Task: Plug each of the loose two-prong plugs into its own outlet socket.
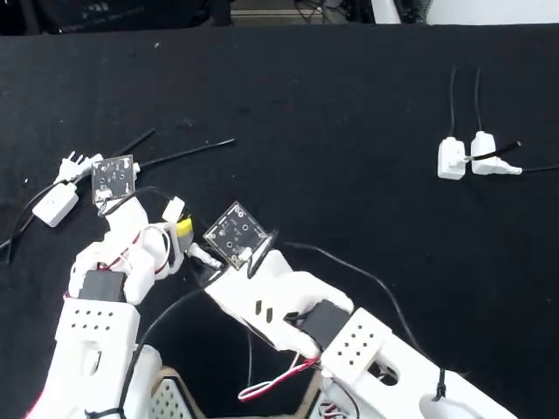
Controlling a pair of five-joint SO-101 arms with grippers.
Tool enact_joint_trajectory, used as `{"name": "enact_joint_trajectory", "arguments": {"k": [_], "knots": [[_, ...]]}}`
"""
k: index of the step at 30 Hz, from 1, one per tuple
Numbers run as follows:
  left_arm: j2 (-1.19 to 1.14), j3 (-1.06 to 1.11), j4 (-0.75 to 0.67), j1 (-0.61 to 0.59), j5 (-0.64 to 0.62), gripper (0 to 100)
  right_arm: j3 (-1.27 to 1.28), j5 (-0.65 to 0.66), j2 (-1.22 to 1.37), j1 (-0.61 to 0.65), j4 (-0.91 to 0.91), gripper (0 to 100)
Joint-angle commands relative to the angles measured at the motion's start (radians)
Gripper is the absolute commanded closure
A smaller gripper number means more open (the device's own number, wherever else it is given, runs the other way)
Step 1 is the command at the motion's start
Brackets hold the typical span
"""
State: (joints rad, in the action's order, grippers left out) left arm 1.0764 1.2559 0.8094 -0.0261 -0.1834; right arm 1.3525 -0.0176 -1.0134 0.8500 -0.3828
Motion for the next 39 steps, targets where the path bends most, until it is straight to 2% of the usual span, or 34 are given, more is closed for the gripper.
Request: {"name": "enact_joint_trajectory", "arguments": {"k": [1,4,8,13,17,19,24,27,33,39], "knots": [[-0.005,-0.027,-0.005,-0.004,0.014,77,-0.021,-0.005,-0.056,-0.040,-0.029,98.8],[-0.005,-0.097,-0.005,-0.056,0.008,77,-0.019,-0.003,-0.056,-0.040,-0.044,98.8],[-0.005,-0.159,0.003,-0.114,0.011,77,-0.027,0.069,-0.012,-0.046,-0.081,98.8],[-0.005,-0.142,0.043,-0.272,0.026,77,-0.151,0.077,0.179,-0.198,-0.144,98.8],[-0.006,-0.065,0.081,-0.348,0.157,77,-0.381,0.077,0.360,-0.273,-0.321,98.8],[-0.006,-0.008,0.071,-0.360,0.192,77,-0.513,0.077,0.449,-0.284,-0.454,98.8],[-0.005,0.108,-0.023,-0.364,0.178,77,-0.785,0.077,0.665,-0.287,-0.723,98.8],[-0.005,0.125,-0.040,-0.357,0.158,77,-0.909,0.058,0.785,-0.290,-0.809,98.8],[-0.005,0.125,-0.040,-0.357,0.161,77,-1.156,-0.063,0.989,-0.288,-0.993,98.8],[-0.005,0.125,-0.040,-0.357,0.161,77,-1.405,-0.106,1.187,-0.292,-1.177,98.8]]}}
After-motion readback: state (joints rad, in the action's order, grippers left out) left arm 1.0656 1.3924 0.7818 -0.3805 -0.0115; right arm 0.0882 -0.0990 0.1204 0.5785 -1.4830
